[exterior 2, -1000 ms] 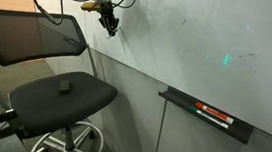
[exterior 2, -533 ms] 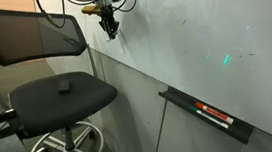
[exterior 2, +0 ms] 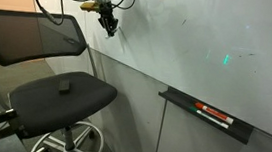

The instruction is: Use the marker from the seat to write on the whiteboard.

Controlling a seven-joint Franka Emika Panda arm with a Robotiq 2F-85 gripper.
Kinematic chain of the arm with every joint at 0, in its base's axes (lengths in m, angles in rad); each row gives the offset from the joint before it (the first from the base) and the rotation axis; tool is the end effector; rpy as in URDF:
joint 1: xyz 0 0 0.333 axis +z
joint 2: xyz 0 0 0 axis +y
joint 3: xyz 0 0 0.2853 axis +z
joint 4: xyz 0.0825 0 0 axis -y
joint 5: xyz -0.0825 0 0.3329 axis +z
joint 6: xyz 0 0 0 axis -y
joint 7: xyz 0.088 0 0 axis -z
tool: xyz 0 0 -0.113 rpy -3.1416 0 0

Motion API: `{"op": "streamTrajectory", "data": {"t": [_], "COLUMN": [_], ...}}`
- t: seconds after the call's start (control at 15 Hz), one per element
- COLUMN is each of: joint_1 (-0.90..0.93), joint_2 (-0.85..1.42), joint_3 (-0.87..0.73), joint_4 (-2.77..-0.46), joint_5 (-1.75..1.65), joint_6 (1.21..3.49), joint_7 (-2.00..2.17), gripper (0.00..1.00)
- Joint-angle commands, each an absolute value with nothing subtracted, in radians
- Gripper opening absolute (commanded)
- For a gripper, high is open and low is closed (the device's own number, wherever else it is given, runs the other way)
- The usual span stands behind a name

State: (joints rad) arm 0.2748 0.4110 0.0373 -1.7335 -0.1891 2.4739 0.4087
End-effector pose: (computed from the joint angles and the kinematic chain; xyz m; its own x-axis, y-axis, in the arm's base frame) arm 0.6040 0.1920 0.3719 0.9382 0.0265 0.3452 0.0258 -0.9996 0.0066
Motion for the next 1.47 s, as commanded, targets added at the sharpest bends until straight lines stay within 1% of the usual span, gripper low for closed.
{"op": "streamTrajectory", "data": {"t": [0.0,0.53,1.4], "joint_1": [0.259,0.245,0.227], "joint_2": [0.327,0.27,0.33], "joint_3": [0.068,0.058,0.025], "joint_4": [-1.803,-1.872,-1.806], "joint_5": [-0.111,-0.112,-0.174], "joint_6": [2.44,2.433,2.453], "joint_7": [0.383,0.39,0.397], "gripper": [0.07,0.06,0.06]}}
